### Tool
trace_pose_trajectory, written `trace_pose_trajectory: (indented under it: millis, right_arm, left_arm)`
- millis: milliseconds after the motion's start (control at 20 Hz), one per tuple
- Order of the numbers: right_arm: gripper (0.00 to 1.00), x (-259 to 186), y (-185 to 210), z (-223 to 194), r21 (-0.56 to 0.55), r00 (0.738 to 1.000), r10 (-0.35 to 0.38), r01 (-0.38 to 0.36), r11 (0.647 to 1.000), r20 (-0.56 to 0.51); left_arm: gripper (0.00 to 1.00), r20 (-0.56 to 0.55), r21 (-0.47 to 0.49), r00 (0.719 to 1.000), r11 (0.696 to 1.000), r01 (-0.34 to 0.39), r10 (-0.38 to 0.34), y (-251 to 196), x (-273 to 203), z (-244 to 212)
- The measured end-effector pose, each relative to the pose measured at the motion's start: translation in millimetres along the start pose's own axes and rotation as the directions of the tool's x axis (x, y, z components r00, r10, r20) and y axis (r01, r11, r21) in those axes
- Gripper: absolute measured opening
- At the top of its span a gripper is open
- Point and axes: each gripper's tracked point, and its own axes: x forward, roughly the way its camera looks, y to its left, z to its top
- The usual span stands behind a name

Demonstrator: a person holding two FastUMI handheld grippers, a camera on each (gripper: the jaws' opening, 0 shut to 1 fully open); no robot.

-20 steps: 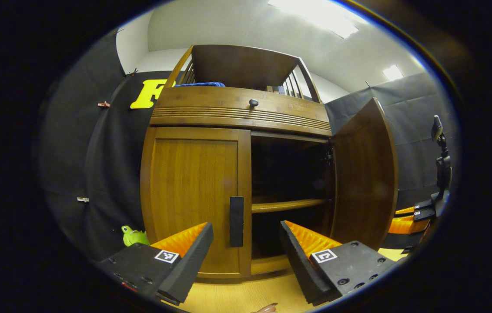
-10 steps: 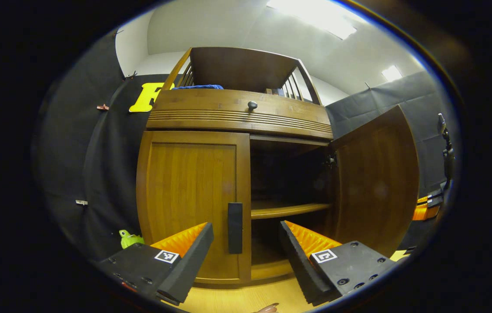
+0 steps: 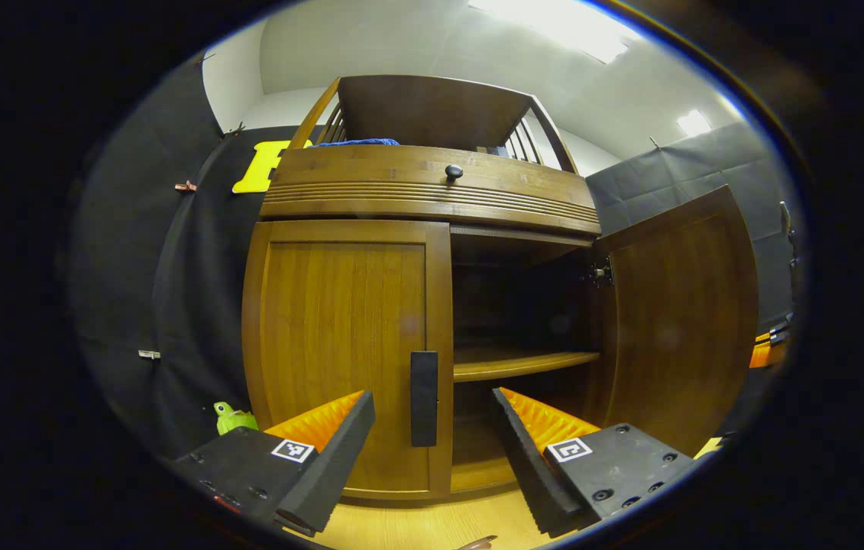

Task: Open the right door of the double-door shoe cabinet with the right hand, and open the left door with the left hand.

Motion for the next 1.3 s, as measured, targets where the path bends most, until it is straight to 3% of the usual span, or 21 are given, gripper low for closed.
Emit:
trace_pose_trajectory:
  millis: [300, 400, 450, 650, 850, 1050, 1300]
  right_arm:
    - [0.32, -30.5, -16.4, 19.1, -0.038, 0.994, -0.083, 0.086, 0.996, 0.074]
    - [0.29, -42.9, 3.6, 29.4, -0.045, 0.992, -0.063, 0.069, 0.997, 0.112]
    - [0.32, -49.7, 18.6, 35.4, -0.043, 0.991, -0.031, 0.038, 0.998, 0.134]
    - [0.95, -71.1, 57.3, 58.0, -0.066, 0.975, 0.034, -0.020, 0.998, 0.219]
    - [0.95, -75.2, 69.4, 64.2, -0.076, 0.967, 0.061, -0.044, 0.996, 0.246]
    - [0.95, -62.8, 59.4, 57.7, -0.063, 0.975, 0.033, -0.020, 0.998, 0.218]
    - [0.95, -49.1, 39.6, 53.8, -0.047, 0.980, -0.022, 0.032, 0.998, 0.198]
  left_arm:
    - [0.95, -0.021, -0.014, 1.000, 1.000, 0.004, -0.005, -0.4, 11.2, -8.5]
    - [0.95, -0.017, -0.012, 1.000, 1.000, -0.007, 0.007, 3.2, 15.9, -8.3]
    - [0.95, -0.020, -0.012, 1.000, 1.000, -0.014, 0.014, 5.6, 19.6, -9.1]
    - [0.94, -0.039, -0.004, 0.999, 1.000, -0.012, 0.011, 10.7, 41.3, -21.0]
    - [0.94, -0.039, 0.006, 0.999, 1.000, -0.026, 0.026, 19.8, 71.9, -34.5]
    - [0.94, -0.070, 0.068, 0.997, 0.997, -0.032, 0.037, 24.2, 98.5, -54.1]
    - [0.82, -0.050, 0.112, 0.997, 0.992, -0.056, 0.062, 21.7, 124.5, -61.2]
